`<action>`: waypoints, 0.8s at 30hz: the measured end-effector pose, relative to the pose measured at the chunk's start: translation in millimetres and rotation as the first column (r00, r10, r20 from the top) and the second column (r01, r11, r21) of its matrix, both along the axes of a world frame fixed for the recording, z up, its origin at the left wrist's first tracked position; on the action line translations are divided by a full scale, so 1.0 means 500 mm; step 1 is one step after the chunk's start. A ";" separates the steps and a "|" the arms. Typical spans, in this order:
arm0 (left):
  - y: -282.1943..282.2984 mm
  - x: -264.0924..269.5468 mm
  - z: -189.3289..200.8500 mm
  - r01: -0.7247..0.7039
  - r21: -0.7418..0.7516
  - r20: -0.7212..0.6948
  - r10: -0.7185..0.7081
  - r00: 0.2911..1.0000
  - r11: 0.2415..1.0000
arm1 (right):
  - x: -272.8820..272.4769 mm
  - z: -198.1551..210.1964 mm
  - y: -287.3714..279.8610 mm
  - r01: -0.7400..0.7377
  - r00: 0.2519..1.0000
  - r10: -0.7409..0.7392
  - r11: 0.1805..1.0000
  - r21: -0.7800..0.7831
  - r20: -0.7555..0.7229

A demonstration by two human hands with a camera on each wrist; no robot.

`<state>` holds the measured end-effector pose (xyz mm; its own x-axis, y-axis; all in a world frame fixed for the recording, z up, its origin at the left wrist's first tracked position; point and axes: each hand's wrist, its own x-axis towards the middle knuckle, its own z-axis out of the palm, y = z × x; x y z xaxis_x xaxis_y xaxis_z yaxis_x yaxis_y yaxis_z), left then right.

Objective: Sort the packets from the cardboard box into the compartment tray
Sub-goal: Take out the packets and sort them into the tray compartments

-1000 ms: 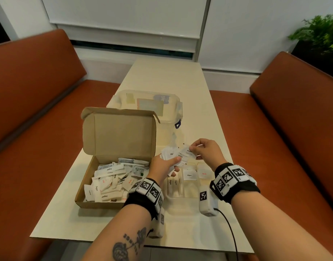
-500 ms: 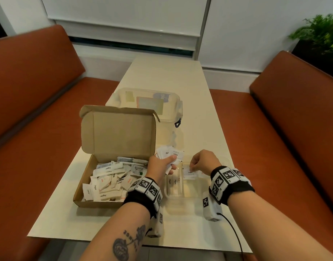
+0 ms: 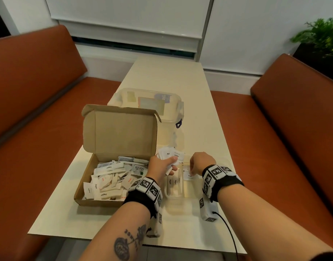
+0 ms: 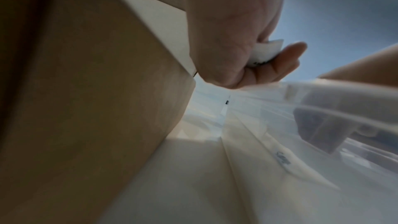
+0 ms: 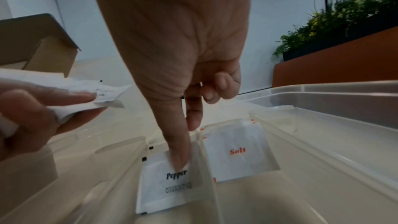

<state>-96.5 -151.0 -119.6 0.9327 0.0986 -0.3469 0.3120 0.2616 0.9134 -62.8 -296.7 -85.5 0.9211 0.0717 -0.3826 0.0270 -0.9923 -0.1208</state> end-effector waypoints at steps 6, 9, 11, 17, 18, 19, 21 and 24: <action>0.001 -0.002 0.005 0.020 0.014 0.004 -0.020 1.000 1.000 | -0.002 -0.003 0.008 -0.072 0.997 0.073 0.996 -0.054 0.016; 0.001 -0.003 0.008 0.025 0.016 0.004 -0.025 1.000 1.000 | 0.000 -0.002 0.010 -0.087 0.996 0.088 0.995 -0.042 0.027; 0.002 -0.004 0.010 0.030 0.021 0.014 -0.030 0.999 0.999 | -0.003 -0.004 0.012 -0.095 0.995 0.095 0.995 -0.037 0.000; 0.000 -0.003 0.013 0.041 0.030 0.029 -0.042 0.999 0.999 | -0.008 -0.011 0.011 -0.131 0.990 0.126 0.988 -0.076 -0.064; -0.001 -0.003 0.013 0.043 0.029 0.028 -0.043 0.999 0.999 | -0.007 -0.012 0.011 -0.133 0.990 0.128 0.988 -0.074 -0.061; 0.000 -0.002 0.013 0.043 0.028 0.026 -0.044 0.999 0.999 | -0.007 -0.013 0.011 -0.132 0.990 0.128 0.989 -0.073 -0.061; 0.000 -0.002 0.012 0.044 0.025 0.026 -0.045 0.999 0.999 | -0.007 -0.013 0.011 -0.128 0.990 0.123 0.989 -0.068 -0.067; 0.001 -0.001 0.008 0.047 0.030 0.026 -0.048 0.999 0.998 | -0.005 -0.008 0.006 -0.089 0.996 0.089 0.996 0.023 -0.005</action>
<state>-97.1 -150.5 -115.6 0.9454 0.0638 -0.3195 0.2989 0.2205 0.9285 -65.1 -293.4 -89.7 0.9083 0.1618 -0.3856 0.1143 -0.9830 -0.1434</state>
